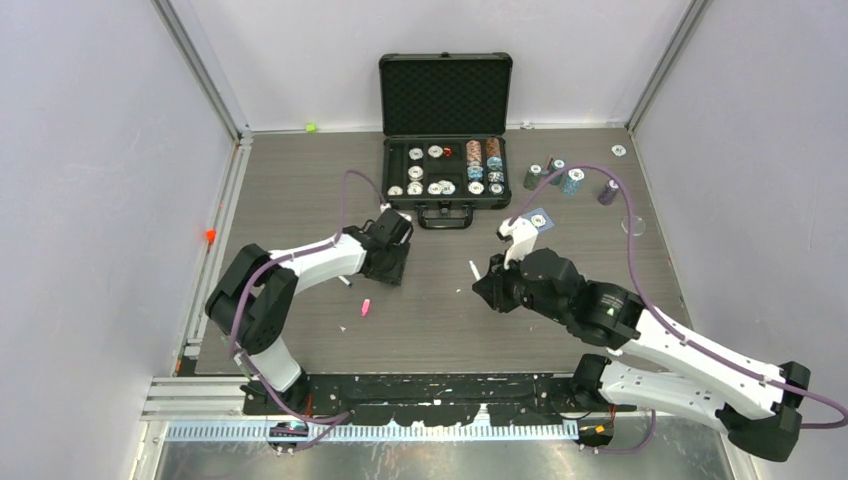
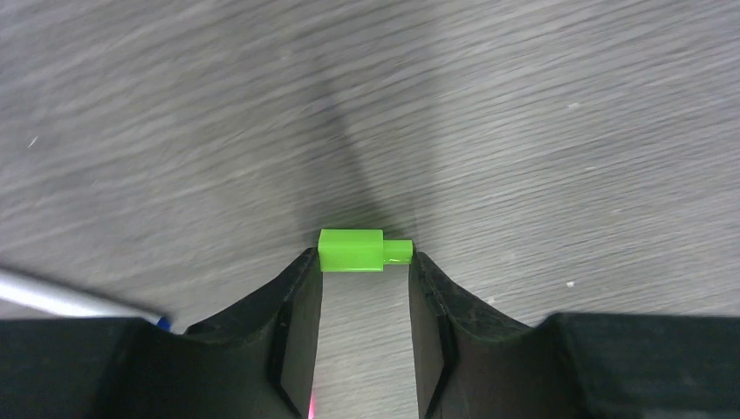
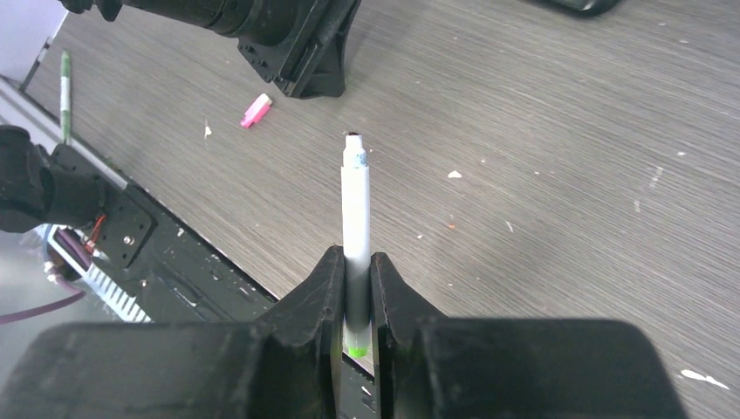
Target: Insert the pens into the pen caps
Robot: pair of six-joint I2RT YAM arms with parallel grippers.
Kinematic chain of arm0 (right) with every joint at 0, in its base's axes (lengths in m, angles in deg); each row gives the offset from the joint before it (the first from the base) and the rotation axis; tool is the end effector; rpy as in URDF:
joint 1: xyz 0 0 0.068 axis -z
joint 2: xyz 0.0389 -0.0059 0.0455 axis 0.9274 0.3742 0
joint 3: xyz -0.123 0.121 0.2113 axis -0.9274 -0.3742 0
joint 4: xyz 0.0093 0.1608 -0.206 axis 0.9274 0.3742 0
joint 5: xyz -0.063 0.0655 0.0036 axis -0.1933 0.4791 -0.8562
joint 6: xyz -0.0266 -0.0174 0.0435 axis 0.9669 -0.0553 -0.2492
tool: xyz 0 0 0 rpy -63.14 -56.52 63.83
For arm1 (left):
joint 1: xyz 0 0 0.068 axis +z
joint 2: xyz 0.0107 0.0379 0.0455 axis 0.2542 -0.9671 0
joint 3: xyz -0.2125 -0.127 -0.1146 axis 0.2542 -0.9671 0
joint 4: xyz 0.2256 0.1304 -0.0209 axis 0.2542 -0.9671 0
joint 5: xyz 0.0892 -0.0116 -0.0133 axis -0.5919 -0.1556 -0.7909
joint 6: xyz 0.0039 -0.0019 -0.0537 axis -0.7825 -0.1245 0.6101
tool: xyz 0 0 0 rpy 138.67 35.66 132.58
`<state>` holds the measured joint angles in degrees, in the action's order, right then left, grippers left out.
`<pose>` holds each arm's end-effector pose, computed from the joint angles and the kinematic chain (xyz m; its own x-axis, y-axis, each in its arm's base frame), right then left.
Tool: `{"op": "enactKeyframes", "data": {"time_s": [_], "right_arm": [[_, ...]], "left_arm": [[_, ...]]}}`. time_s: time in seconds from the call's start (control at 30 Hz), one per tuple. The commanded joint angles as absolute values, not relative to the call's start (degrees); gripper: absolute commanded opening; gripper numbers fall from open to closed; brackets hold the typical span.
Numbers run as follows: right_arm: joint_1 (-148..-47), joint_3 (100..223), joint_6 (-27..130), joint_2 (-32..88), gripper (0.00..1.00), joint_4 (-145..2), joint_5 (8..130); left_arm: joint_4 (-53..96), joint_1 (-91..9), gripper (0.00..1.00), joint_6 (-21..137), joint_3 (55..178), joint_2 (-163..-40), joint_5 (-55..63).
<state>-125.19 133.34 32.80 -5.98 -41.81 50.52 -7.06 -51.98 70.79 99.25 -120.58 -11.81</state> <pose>0.1031 0.1475 0.3140 -0.5637 -0.0903 -0.8211 -0.5494 0.7832 0.2911 0.2519 -0.1860 0.1657 -0.8950 0.1602 -0.4163 0.2043 0.9768 -0.0634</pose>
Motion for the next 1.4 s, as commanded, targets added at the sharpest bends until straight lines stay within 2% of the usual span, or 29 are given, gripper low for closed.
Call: {"op": "enactKeyframes", "data": {"time_s": [0.0, 0.27, 0.43, 0.6, 0.67, 0.7, 0.93, 1.03, 1.13, 1.37], "right_arm": [[-125.4, 134.8, 31.8, -10.5, 0.01, -39.2, 43.9], [-125.4, 133.1, 28.5, -15.2, 0.01, -36.7, 38.1], [-125.4, 133.5, 27.3, -15.8, 0.01, -35.5, 35.3], [-125.4, 133.5, 26.2, -16.7, 0.00, -35.0, 31.8], [-125.4, 133.2, 25.7, -17.3, 0.00, -35.2, 30.1], [-125.4, 133.0, 25.6, -17.5, 0.00, -35.2, 29.2], [-125.4, 131.8, 24.2, -18.1, 0.01, -36.1, 24.6], [-125.4, 130.8, 23.6, -18.1, 0.00, -37.7, 25.7], [-125.4, 130.5, 22.8, -18.0, 0.01, -38.0, 27.4], [-125.4, 128.5, 20.0, -20.6, 0.00, -37.9, 30.1]], "left_arm": [[-2.6, -54.6, 0.33, 61.1, 103.8, -123.3, -7.2], [-5.3, -56.8, 0.41, 49.8, 111.5, -129.4, -12.6], [-7.0, -57.0, 0.55, 49.6, 113.9, -130.6, -11.8], [-8.8, -57.0, 0.74, 53.1, 113.9, -125.3, -11.2], [-11.4, -57.1, 0.96, 56.6, 114.8, -122.6, -12.4], [-13.2, -57.2, 0.99, 59.7, 115.5, -121.6, -13.9], [-20.6, -57.5, 0.99, 94.3, 113.3, -118.5, -19.1], [-19.4, -58.5, 0.88, 103.8, 112.6, -120.7, -17.3], [-20.0, -59.4, 0.83, 108.8, 114.5, -124.0, -18.7], [-19.9, -59.4, 0.66, 113.9, 117.5, -129.9, -21.2]]}}
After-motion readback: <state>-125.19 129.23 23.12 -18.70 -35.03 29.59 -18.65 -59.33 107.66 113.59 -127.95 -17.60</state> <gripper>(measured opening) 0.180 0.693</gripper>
